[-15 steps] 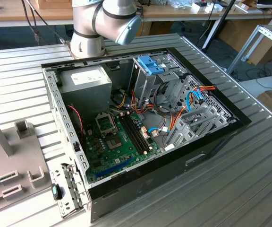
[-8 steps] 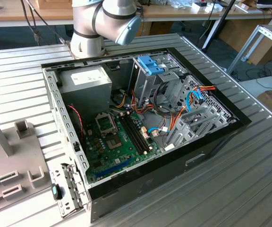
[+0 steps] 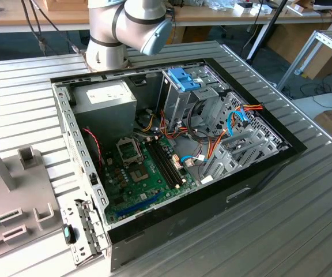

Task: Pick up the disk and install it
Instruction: 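Reach for the disk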

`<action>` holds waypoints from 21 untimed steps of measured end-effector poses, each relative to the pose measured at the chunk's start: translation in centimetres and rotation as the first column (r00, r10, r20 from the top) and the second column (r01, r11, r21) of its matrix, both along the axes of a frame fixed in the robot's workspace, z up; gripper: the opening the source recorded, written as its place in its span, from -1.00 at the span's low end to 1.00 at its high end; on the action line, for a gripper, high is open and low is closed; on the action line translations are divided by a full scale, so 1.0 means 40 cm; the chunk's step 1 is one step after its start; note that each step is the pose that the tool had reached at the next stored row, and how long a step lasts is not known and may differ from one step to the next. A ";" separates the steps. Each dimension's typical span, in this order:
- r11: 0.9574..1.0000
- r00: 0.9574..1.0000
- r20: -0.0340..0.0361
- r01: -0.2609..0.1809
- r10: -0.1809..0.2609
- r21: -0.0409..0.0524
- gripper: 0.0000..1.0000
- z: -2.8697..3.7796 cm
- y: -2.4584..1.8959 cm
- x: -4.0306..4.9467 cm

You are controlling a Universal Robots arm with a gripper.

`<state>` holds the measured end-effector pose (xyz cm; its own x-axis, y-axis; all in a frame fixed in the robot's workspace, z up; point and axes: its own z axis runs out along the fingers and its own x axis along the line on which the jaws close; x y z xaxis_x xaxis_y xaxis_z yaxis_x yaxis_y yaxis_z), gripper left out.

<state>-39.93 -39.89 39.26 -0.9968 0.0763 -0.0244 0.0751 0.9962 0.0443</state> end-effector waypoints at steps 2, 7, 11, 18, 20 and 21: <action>1.000 1.000 0.000 0.000 0.000 0.000 -0.79 0.000 0.000 -0.015; 1.000 1.000 0.000 0.000 0.000 0.000 -0.79 0.000 0.000 -0.027; 1.000 1.000 0.000 0.000 0.000 0.000 -0.79 0.000 0.000 -0.028; 1.000 1.000 0.000 0.000 0.000 0.000 -0.79 0.000 0.007 -0.029; 1.000 1.000 0.000 0.000 0.000 0.000 -0.79 0.000 0.016 -0.029; 1.000 1.000 0.000 0.000 0.000 0.000 -0.79 0.000 0.019 -0.029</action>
